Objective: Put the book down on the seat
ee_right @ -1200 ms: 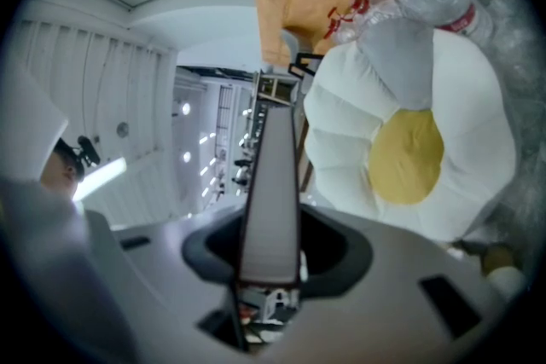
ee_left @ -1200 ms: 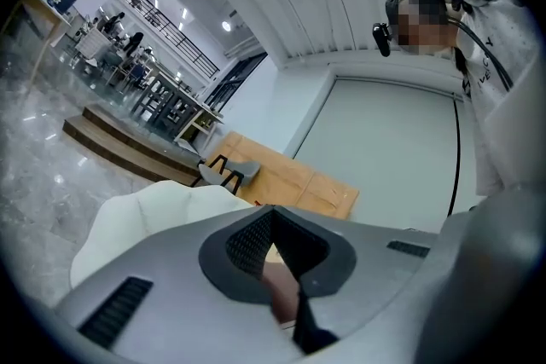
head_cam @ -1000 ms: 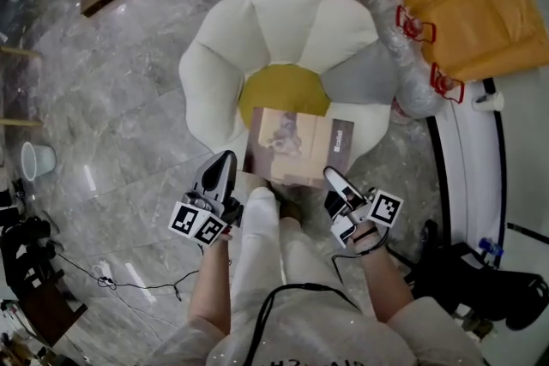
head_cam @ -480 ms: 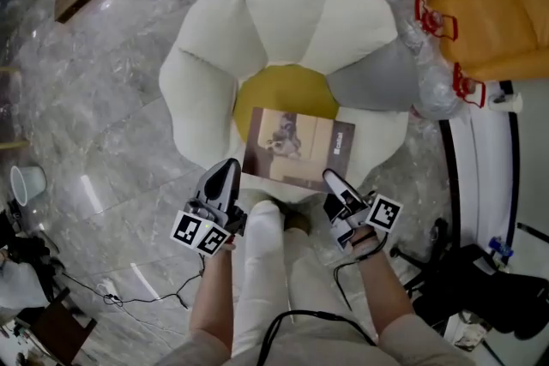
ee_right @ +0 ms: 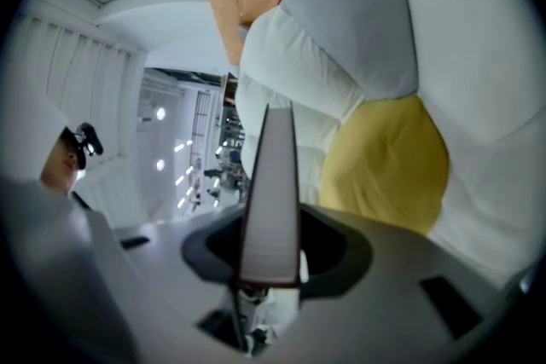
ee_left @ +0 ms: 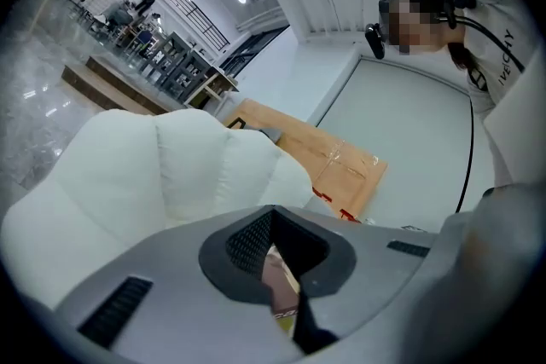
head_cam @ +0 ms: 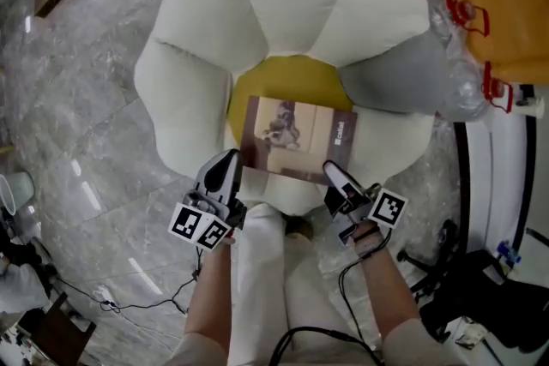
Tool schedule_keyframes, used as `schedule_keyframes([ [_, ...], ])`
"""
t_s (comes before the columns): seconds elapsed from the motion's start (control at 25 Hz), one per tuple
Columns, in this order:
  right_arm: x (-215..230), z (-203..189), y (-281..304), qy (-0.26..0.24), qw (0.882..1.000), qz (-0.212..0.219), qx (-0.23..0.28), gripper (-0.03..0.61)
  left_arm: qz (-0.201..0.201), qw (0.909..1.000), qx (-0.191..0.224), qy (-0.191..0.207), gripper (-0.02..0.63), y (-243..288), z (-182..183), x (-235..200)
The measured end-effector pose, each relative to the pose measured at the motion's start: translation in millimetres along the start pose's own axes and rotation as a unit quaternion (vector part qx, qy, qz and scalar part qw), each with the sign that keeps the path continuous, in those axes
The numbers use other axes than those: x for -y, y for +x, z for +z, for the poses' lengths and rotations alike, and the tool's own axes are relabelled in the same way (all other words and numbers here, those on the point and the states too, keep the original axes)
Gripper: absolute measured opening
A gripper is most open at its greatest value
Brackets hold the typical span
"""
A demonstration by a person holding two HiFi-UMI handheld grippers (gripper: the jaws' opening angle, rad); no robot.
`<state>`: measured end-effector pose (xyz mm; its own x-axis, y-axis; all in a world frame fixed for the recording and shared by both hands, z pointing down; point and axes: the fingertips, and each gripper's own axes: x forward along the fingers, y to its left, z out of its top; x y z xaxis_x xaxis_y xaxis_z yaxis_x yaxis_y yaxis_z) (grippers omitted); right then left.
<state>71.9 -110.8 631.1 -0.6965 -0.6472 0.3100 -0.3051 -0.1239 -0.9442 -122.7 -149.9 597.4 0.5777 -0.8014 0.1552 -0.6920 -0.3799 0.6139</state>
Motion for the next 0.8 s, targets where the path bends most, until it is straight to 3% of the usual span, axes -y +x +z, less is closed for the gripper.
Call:
schedule_keyframes([
  [0.28, 39.3, 14.8, 24.5, -0.014, 1.0, -0.004, -0.014, 0.156, -0.004, 0.9999, -0.013, -0.004, 0.022, 24.0, -30.3, -26.5],
  [0.8, 79.4, 38.8, 64.8, -0.029, 0.998, -0.017, -0.051, 0.155, 0.002, 0.9999, -0.015, 0.004, 0.022, 40.9, -40.4, -43.9],
])
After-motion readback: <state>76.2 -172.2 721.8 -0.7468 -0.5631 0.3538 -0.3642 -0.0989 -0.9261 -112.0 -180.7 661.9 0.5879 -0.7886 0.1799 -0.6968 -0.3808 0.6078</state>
